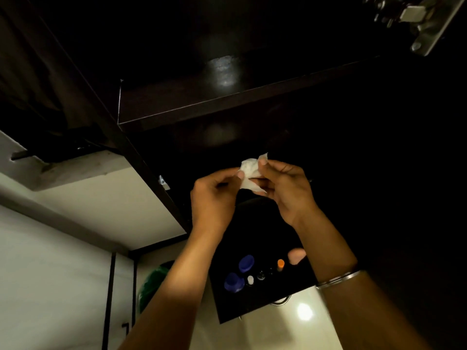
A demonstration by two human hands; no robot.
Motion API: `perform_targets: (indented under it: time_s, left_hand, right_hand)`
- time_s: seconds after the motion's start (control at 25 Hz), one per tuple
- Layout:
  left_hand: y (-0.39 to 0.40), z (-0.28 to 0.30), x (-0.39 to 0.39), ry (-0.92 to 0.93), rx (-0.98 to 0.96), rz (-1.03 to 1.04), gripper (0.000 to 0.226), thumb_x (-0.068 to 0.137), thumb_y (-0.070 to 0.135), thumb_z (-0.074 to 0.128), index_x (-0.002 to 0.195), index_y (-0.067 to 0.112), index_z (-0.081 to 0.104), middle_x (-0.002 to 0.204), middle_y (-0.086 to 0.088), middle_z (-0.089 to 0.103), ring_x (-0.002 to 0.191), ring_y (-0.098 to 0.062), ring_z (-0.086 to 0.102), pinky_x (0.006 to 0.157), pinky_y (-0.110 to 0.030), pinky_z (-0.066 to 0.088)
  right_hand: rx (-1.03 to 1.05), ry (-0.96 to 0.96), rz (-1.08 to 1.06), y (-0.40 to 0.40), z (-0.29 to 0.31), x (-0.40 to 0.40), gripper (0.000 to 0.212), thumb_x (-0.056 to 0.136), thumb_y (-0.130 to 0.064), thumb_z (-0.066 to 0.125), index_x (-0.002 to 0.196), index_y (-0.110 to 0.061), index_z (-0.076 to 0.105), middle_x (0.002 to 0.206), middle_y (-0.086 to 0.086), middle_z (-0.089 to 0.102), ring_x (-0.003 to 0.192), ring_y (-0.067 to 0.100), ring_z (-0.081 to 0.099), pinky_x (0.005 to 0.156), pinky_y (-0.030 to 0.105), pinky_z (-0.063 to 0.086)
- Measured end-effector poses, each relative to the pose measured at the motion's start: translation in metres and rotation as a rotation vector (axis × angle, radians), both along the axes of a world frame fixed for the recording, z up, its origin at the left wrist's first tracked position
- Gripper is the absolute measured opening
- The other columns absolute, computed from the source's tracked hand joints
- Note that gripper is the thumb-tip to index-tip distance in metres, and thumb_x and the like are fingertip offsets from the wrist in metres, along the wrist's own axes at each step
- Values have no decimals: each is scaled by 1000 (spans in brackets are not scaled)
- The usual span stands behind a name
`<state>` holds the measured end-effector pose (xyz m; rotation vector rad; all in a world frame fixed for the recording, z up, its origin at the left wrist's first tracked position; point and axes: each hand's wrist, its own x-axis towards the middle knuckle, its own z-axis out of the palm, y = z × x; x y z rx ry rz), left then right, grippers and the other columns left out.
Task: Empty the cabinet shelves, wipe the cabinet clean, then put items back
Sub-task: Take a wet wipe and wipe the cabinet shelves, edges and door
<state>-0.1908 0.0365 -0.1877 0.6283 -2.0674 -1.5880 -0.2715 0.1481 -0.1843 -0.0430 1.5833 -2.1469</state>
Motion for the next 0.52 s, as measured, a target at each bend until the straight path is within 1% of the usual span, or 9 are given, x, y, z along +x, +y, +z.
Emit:
perform_targets:
  time_s: [0.04, 0.12, 0.16, 0.24, 0.32, 0.36, 0.44, 0.48, 0.52]
  left_hand:
    - [2, 1, 0, 8, 132, 47, 13, 94, 16, 68, 98, 20, 80, 91, 7, 78, 91, -7, 72, 88, -33, 58]
    - [4, 5, -2, 35, 390, 176, 22, 93, 11, 66, 82, 24, 80, 83, 6, 77, 86, -12, 72, 82, -33, 56]
    - [3, 6, -4, 44, 464, 258, 25, 92, 11, 65, 75, 23, 80, 81, 4, 77, 86, -16, 71, 82, -35, 55]
    - [-3, 5, -8, 68, 578, 371, 24, 92, 11, 62, 75, 19, 78, 82, -1, 77, 86, -20, 70, 77, -33, 55]
    - [-7, 4, -10, 59, 698, 337, 22, 98, 13, 54, 84, 15, 72, 84, -3, 75, 86, -20, 70, 72, -31, 55]
    - [-6, 3, -10, 21, 697, 264, 19, 100, 16, 52, 90, 16, 68, 88, -2, 76, 89, -19, 70, 73, -31, 56]
    - [3, 4, -12, -68, 540, 49, 9, 98, 26, 60, 101, 21, 67, 100, 3, 75, 98, -14, 70, 83, -32, 57]
    - [9, 6, -14, -101, 455, -56, 13, 95, 28, 66, 106, 22, 67, 104, 4, 75, 100, -12, 70, 87, -31, 58]
    - [14, 7, -16, -131, 379, -151, 18, 92, 26, 70, 110, 20, 68, 105, 2, 75, 98, -11, 71, 86, -29, 58]
  right_hand:
    - [43, 26, -21, 5, -1, -2, 16, 97, -20, 61, 91, -12, 73, 80, 6, 76, 71, 16, 72, 64, 26, 58]
    - [78, 41, -82, 11, -2, -7, 20, 100, -24, 57, 89, -13, 69, 80, 7, 74, 73, 18, 71, 68, 30, 59]
    - [58, 13, -122, 14, -2, -9, 22, 102, -24, 54, 89, -14, 67, 80, 6, 72, 73, 18, 70, 69, 32, 59]
    - [-77, -112, -204, 21, -1, -15, 20, 105, -23, 47, 94, -14, 61, 82, 6, 70, 74, 18, 69, 70, 35, 58]
    - [-175, -199, -244, 25, 1, -20, 20, 105, -22, 44, 100, -14, 61, 86, 5, 70, 78, 17, 69, 70, 35, 57]
    - [-158, -194, -236, 26, 1, -20, 21, 105, -23, 45, 100, -13, 62, 86, 4, 71, 77, 17, 70, 66, 33, 58]
    - [-58, -133, -188, 23, 5, -18, 23, 104, -21, 47, 94, -9, 65, 80, 6, 72, 72, 17, 72, 57, 27, 57]
    - [-14, -92, -140, 21, 10, -17, 24, 104, -20, 47, 91, -8, 64, 77, 7, 72, 68, 18, 72, 56, 26, 57]
    - [26, -49, -88, 19, 16, -17, 26, 105, -22, 46, 90, -9, 63, 75, 8, 73, 66, 18, 72, 56, 28, 58]
